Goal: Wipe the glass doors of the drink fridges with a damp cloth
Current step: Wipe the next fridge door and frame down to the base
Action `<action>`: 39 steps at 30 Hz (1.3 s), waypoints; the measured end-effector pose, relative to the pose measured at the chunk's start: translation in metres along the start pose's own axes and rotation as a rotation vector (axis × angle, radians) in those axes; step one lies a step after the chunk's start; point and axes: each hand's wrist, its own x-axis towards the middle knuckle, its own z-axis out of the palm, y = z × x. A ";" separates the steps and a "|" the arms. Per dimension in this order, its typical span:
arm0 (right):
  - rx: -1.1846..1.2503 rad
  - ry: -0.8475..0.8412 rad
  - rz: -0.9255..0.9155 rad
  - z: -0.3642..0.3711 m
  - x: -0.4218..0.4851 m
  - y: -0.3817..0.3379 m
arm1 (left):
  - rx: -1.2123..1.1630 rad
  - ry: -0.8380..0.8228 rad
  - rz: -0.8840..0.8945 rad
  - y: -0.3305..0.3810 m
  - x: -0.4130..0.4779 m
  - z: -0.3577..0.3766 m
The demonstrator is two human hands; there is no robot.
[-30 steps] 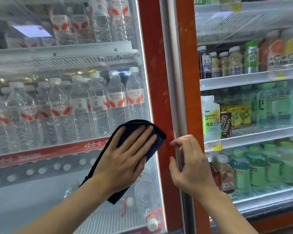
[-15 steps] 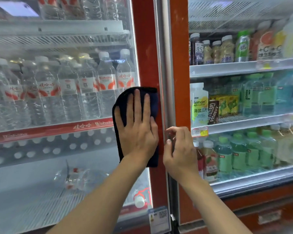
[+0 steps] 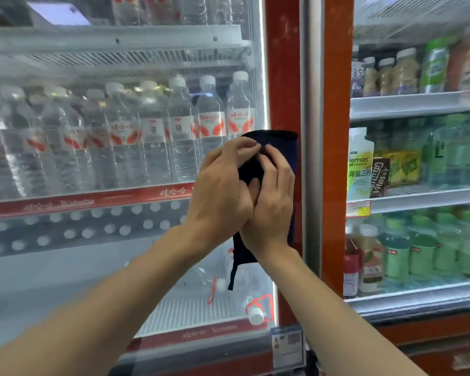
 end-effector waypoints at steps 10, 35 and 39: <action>-0.459 -0.197 -0.417 0.001 0.041 0.030 | 0.472 0.046 0.148 -0.094 -0.077 -0.068; -0.494 -0.444 -0.723 0.029 -0.069 0.004 | 0.621 0.032 0.375 -0.173 -0.129 -0.120; -0.512 -0.677 -1.055 0.018 -0.076 0.010 | 0.542 0.018 0.361 -0.168 -0.124 -0.125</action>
